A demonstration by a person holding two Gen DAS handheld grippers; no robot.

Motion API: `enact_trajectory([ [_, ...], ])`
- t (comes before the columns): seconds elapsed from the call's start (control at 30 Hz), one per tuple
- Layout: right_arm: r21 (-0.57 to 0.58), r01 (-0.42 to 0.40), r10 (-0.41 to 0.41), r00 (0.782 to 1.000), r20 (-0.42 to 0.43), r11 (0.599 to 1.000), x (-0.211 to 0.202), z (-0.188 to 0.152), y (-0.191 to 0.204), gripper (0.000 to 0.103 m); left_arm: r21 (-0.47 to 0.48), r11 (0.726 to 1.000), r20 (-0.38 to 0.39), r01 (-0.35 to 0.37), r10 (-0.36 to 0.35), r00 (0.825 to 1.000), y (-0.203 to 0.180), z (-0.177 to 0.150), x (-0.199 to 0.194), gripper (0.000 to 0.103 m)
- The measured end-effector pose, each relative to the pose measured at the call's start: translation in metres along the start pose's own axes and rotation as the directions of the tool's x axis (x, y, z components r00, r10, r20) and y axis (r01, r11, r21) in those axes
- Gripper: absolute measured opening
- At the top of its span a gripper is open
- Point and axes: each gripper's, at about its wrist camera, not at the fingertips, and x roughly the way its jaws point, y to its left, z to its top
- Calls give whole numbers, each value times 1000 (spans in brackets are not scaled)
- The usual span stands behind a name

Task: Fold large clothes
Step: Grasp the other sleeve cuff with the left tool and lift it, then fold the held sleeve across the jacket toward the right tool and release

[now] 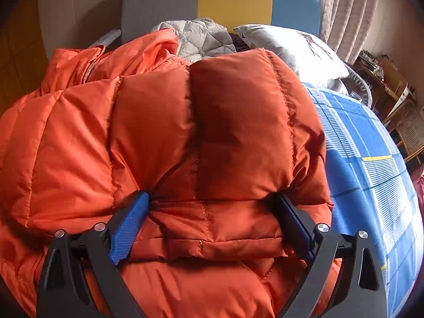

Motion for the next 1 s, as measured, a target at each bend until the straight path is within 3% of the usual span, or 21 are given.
enact_trajectory([
  [0.13,3,-7,7,1000,7,1000,1,-2,0,94,85,991,25,105,-108,994,-52,8,-12,8],
  [0.33,5,-9,9,1000,12,1000,0,-4,1,94,204,944,2,259,-265,964,-138,1,-26,8],
  [0.53,10,-15,15,1000,13,1000,0,-4,1,94,320,865,-67,386,-386,920,-220,-28,-40,8],
  [0.73,18,-28,28,999,15,999,0,-4,-2,94,406,761,-180,505,-475,861,-288,-75,-51,8],
  [0.83,22,-34,33,999,16,999,0,-3,-3,94,432,710,-245,556,-501,830,-315,-100,-52,8],
  [1.0,26,-43,42,999,19,999,0,-4,-7,94,469,652,-342,596,-488,803,-346,-143,-42,8],
])
